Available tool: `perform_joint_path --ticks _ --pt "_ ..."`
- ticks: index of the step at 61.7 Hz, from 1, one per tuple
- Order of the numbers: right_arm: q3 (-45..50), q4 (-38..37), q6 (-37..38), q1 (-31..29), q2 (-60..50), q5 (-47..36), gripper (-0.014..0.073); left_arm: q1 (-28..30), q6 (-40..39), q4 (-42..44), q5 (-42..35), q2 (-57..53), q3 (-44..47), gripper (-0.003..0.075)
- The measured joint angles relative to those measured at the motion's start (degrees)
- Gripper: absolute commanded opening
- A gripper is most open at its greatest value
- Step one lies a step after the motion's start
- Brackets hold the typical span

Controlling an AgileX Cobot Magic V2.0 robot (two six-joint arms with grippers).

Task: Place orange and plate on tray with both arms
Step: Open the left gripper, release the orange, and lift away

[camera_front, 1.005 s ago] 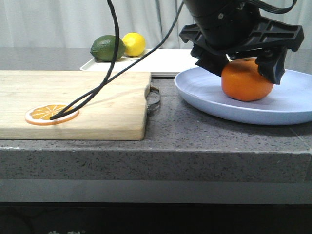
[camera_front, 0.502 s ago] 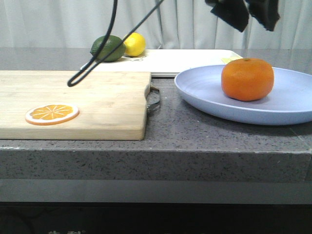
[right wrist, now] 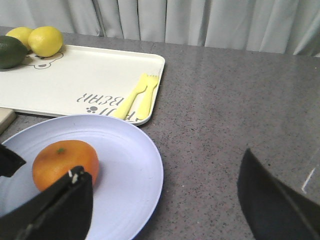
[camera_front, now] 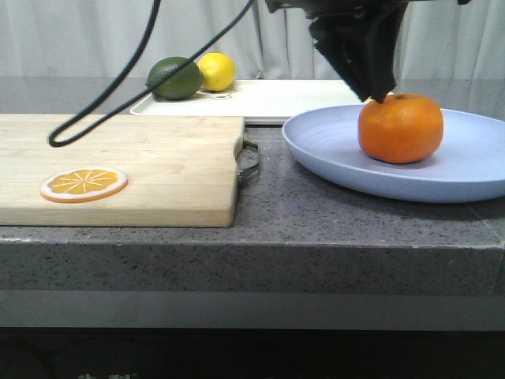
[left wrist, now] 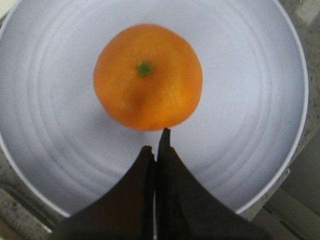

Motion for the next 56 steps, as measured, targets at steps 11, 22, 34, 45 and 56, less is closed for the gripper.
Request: perform_joint_path --ticks 11,22,34,45,56 --pt "0.00 0.00 0.00 0.00 0.00 0.00 0.0601 0.00 0.00 1.36 5.73 0.00 -2.01 -0.0017" --pt "0.00 0.00 0.00 0.00 0.00 0.00 0.0601 0.00 -0.23 1.81 6.25 -0.70 -2.15 -0.0017" --pt "0.00 0.00 0.00 0.00 0.00 0.00 0.0601 0.88 -0.93 3.18 6.35 -5.10 1.35 -0.0017" --pt "0.00 0.00 0.00 0.00 0.00 0.00 0.0601 7.58 -2.86 5.01 6.35 -11.83 9.83 -0.0017" --pt "0.00 0.00 0.00 0.00 0.00 0.00 0.0601 17.40 -3.01 5.73 5.92 -20.57 20.06 -0.0017"
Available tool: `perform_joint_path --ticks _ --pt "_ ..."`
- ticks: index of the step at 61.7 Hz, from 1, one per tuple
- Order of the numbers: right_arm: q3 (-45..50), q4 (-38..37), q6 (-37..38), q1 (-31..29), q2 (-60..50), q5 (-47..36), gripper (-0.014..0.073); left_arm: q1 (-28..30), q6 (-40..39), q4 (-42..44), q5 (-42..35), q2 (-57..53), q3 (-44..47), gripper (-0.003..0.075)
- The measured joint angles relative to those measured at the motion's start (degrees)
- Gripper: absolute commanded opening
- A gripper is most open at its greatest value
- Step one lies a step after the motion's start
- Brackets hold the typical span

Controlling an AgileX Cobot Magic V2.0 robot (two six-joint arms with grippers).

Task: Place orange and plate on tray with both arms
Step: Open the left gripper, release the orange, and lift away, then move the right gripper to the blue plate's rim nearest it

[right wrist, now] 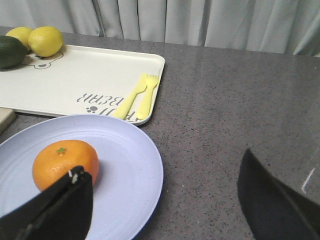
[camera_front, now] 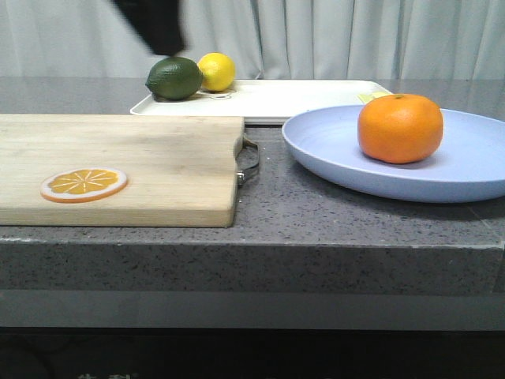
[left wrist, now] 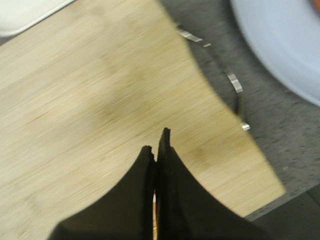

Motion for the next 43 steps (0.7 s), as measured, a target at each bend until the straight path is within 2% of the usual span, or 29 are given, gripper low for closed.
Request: perform_joint_path --ticks 15,24,43 --pt "0.00 0.00 0.00 0.00 0.00 0.00 0.0601 13.18 -0.09 -0.82 -10.32 -15.08 17.67 -0.0017" --pt "0.00 0.00 0.00 0.00 0.00 0.00 0.0601 18.66 -0.13 -2.31 -17.88 -24.93 29.33 -0.0017" --pt "0.00 0.00 0.00 0.00 0.00 0.00 0.0601 20.95 -0.22 -3.36 -32.28 -50.11 52.55 -0.0017"
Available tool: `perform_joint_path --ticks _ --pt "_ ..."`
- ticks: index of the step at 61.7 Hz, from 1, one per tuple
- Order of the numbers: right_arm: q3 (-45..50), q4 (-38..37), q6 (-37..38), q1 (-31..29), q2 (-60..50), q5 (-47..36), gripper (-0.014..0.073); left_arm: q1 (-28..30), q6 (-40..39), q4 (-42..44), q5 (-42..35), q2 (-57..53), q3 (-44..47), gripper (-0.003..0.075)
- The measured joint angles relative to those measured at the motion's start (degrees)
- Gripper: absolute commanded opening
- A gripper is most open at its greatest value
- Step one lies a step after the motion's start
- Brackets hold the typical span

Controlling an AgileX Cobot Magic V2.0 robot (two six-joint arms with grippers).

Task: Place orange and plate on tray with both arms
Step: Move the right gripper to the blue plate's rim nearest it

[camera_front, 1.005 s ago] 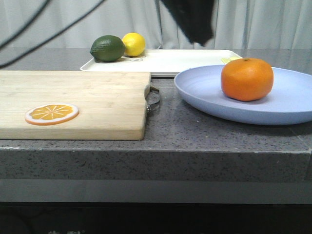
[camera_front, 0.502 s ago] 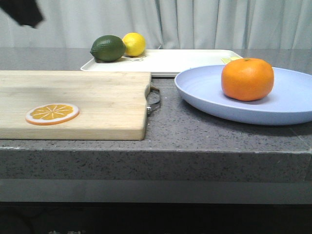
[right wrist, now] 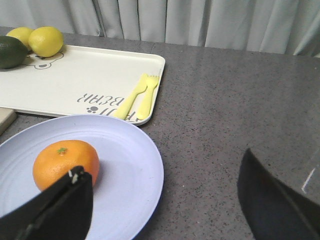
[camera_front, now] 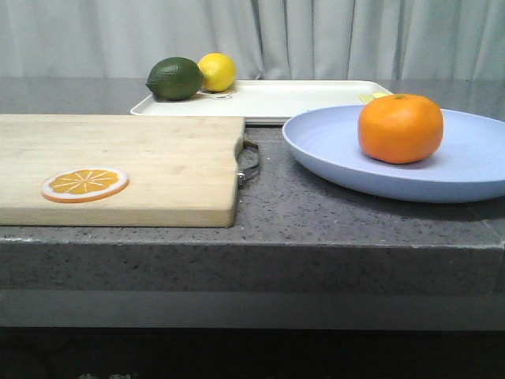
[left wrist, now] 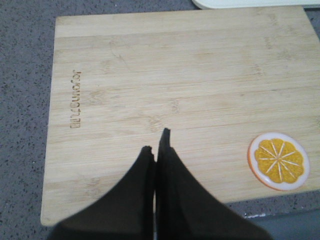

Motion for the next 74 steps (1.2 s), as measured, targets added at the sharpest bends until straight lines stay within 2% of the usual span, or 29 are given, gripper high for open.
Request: perform_joint_path --ticks 16,32,45,53,63,74 --pt "0.00 0.00 0.00 0.00 0.00 0.00 0.0601 0.00 0.00 0.00 -3.65 -22.45 13.52 -0.0017" --pt "0.00 0.33 0.00 0.00 0.66 0.65 0.0601 0.00 0.00 0.00 -8.23 -38.97 18.85 -0.0017" --pt "-5.17 3.21 0.00 -0.11 11.07 5.22 0.0601 0.00 0.00 -0.02 -8.91 -41.09 19.31 -0.0017" --pt "-10.85 3.67 2.44 -2.00 21.02 7.64 0.0601 0.00 0.00 -0.12 -9.02 -41.09 19.31 -0.0017" --pt "-20.97 3.88 4.23 -5.35 36.15 14.48 0.0601 0.00 0.00 -0.12 -9.02 -41.09 19.35 -0.0017" --pt "-29.57 9.62 -1.43 -5.35 48.04 21.49 0.0601 0.00 0.00 -0.12 -9.13 -41.09 19.35 -0.0017"
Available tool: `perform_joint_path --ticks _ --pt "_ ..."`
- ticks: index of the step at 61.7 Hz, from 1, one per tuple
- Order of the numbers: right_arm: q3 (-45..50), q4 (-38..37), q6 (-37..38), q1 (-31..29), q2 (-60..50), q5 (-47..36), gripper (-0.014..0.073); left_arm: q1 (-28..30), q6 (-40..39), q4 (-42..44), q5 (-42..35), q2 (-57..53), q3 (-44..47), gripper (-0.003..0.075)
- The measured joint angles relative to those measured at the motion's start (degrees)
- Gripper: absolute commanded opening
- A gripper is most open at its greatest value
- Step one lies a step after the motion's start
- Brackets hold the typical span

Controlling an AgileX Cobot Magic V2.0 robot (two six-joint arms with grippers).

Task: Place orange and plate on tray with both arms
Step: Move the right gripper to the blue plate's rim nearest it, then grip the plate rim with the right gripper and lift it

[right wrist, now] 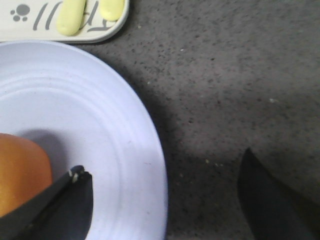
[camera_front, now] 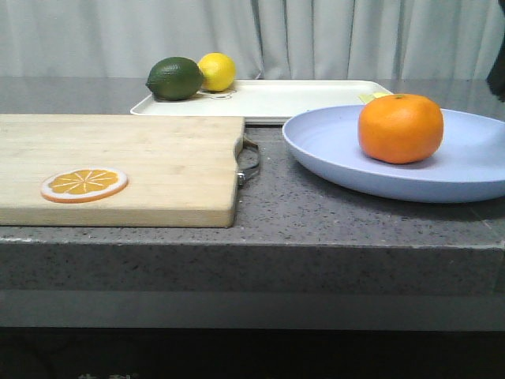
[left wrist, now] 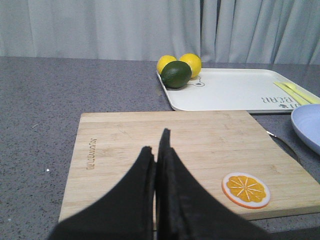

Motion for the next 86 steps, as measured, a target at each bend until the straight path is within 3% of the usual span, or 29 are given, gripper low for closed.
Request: perform_joint_path --ticks 18,22,28,36,44,61,76,86 --pt "-5.41 3.40 -3.33 0.00 10.17 3.03 0.0598 0.00 0.00 0.00 0.00 0.00 0.00 -0.0017" --pt "-5.40 3.51 -3.62 0.00 10.93 3.40 0.0555 0.00 0.00 0.00 0.00 0.00 0.00 -0.0017" --pt "-5.40 3.51 -3.73 0.00 11.47 3.89 0.0374 0.00 0.00 0.00 0.00 0.00 0.00 -0.0017" --pt "-5.66 3.51 -3.73 0.00 11.47 4.99 0.0073 0.03 0.00 0.00 0.00 0.00 0.00 -0.0017" --pt "-5.87 4.34 -3.73 -0.04 11.35 6.32 -0.0124 0.03 0.00 0.00 0.00 0.00 0.00 -0.0017" --pt "-6.01 9.97 -5.00 -2.81 11.26 9.11 -0.0119 0.03 0.00 0.00 0.00 0.00 0.00 -0.0017" --pt "-6.01 23.66 -16.86 -8.02 11.36 15.54 -0.0119 0.03 0.00 0.00 0.00 0.00 0.00 -0.0017" --pt "-6.53 28.59 -19.88 -8.72 11.36 17.68 -0.0119 0.03 0.00 0.00 0.00 0.00 0.00 -0.0017"
